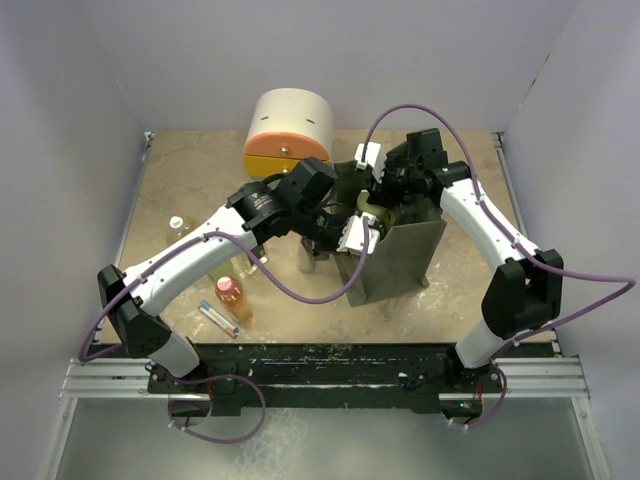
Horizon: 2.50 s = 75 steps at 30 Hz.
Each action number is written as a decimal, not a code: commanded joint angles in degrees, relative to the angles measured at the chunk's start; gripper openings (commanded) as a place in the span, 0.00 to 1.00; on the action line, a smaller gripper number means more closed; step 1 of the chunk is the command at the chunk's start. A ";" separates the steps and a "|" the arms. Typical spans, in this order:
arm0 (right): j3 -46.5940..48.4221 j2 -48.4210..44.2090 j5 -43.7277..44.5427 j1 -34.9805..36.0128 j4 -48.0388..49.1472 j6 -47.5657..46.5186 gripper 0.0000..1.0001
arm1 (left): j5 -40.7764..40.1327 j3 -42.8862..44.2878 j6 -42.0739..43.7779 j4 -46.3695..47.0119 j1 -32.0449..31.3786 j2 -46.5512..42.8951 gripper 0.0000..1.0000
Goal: Place the personal care products into the canvas bag
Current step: Place the care product in the canvas bag.
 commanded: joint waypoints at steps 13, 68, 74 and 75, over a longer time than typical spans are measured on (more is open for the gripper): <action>2.27 -2.53 3.36 -1.11 4.53 -6.90 0.06 | -2.60 -0.10 -2.23 0.55 -0.19 0.10 0.00; 0.39 -2.53 3.76 -1.02 7.08 9.01 0.44 | -5.07 1.04 1.91 2.03 -0.17 -0.01 0.00; -0.68 -3.68 4.02 -1.02 8.37 11.51 0.33 | -5.08 1.69 1.49 2.73 -0.19 0.07 0.00; -0.86 -3.83 4.11 -1.02 8.48 11.52 0.33 | -5.23 1.62 1.40 2.82 -0.19 0.10 0.00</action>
